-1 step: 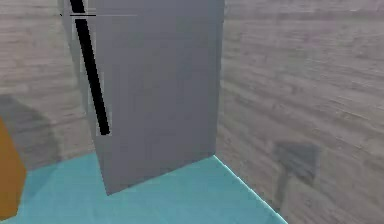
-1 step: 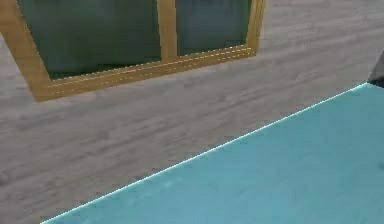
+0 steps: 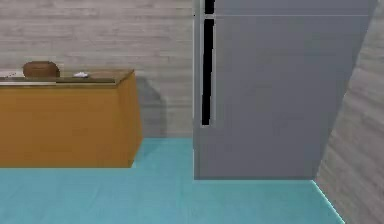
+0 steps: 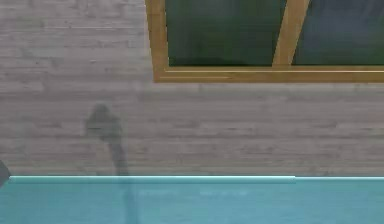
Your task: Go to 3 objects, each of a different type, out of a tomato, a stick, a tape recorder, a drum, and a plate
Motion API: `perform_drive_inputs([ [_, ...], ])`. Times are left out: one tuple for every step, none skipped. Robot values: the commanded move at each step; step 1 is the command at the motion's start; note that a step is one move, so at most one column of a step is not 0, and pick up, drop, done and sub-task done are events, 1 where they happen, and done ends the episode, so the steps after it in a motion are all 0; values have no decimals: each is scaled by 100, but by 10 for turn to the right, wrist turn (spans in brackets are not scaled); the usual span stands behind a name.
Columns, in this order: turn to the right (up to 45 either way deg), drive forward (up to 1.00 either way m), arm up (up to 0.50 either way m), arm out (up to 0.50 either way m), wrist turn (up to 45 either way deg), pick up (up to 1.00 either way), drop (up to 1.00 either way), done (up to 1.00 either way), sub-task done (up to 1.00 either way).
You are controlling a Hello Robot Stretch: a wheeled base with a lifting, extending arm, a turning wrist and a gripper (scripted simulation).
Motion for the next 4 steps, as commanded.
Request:
perform_drive_inputs([
  [0,90,0,0,0,0,0,0,0],
  [-450,0,0,0,0,0,0,0,0],
  [-120,0,0,0,0,0,0,0,0],
  [0,0,0,0,0,0,0,0,100],
])
